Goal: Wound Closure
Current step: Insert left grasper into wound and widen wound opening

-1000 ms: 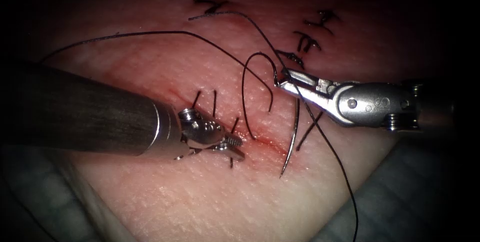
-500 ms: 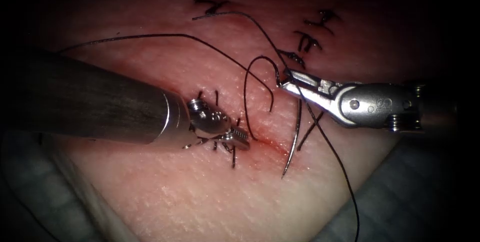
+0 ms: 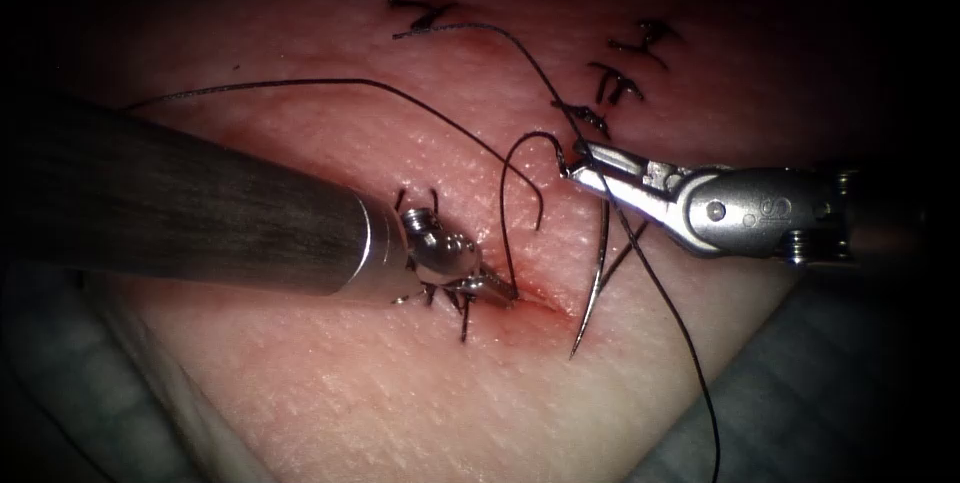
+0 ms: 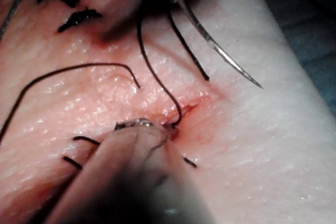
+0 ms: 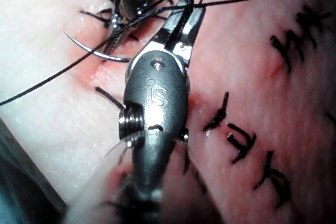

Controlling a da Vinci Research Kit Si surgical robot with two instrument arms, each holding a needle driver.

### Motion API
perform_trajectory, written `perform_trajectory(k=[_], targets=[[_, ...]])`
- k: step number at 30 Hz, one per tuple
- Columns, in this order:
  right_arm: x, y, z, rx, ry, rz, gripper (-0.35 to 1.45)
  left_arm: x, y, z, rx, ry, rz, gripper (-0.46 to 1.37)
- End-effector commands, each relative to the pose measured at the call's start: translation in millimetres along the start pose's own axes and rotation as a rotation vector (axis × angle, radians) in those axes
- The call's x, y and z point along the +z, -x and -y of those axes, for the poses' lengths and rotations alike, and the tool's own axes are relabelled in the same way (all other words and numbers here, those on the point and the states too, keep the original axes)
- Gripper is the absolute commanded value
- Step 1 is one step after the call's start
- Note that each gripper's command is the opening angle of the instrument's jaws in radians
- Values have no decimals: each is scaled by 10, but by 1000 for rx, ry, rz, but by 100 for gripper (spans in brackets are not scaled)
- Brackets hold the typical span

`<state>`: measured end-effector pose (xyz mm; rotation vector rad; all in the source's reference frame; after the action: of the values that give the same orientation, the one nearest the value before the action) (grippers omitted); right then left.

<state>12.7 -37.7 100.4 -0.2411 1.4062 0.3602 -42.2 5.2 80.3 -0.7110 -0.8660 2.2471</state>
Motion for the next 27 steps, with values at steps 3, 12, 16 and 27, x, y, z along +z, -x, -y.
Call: perform_trajectory(k=[3, 12, 16, 27], targets=[[0, -1, 1, -6, 6, 0, -35, 3, -1, 6, 1, 6, 15, -25], [2, -2, 2, -18, 7, 0, -35, 15, 14, 21, 19, -17, 129, -13], [4, -1, 2, -30, 9, 1, -35, 16, 18, 24, 17, -20, 159, -9], [17, 2, 7, -116, 5, -13, -35, 16, 20, 24, 101, -13, 223, 49]])
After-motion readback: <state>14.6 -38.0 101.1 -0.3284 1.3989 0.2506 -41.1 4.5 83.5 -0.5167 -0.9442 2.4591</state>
